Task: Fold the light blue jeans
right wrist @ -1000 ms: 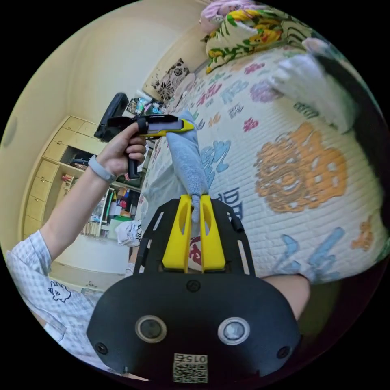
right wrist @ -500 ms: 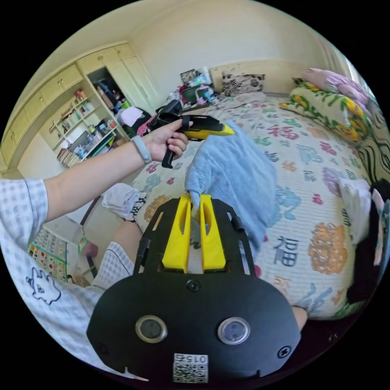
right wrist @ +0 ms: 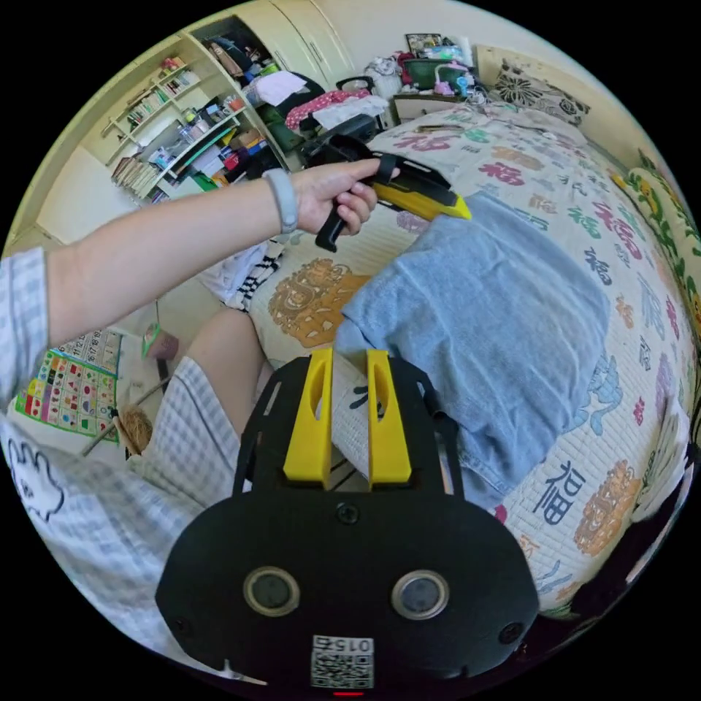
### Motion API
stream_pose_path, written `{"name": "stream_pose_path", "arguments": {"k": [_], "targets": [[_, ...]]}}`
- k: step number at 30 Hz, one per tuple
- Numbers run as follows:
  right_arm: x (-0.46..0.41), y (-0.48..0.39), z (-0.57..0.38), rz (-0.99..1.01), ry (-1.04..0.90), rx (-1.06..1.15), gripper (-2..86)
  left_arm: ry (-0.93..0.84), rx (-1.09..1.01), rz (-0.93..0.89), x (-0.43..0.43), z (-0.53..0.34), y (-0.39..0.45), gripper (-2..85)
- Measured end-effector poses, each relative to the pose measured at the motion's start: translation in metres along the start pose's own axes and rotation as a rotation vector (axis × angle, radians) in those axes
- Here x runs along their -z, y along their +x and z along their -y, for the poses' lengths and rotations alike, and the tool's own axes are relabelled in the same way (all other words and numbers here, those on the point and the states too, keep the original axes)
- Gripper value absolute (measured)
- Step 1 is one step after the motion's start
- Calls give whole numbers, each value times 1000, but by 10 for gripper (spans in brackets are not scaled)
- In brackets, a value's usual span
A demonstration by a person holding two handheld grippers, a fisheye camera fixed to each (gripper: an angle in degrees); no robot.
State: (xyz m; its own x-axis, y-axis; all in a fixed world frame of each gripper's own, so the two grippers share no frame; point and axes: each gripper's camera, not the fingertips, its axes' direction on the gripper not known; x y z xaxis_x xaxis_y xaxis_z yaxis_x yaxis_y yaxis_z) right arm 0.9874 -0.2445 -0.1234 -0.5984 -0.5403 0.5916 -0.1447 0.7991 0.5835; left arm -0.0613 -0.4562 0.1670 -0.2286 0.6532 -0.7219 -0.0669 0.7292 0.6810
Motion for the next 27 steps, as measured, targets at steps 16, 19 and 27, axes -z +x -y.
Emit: {"name": "stream_pose_path", "arguments": {"k": [16,19,27], "targets": [[-92,76,-41,-78,-202,-247,-5,-9,-120,352,0,-146,38,75],[-62,77,-47,-23,-4,-233,-5,-3,-152,393,11,-171,50,80],[-56,150,-23,-186,69,-321,-5,173,-171,349,44,-204,69,91]]}}
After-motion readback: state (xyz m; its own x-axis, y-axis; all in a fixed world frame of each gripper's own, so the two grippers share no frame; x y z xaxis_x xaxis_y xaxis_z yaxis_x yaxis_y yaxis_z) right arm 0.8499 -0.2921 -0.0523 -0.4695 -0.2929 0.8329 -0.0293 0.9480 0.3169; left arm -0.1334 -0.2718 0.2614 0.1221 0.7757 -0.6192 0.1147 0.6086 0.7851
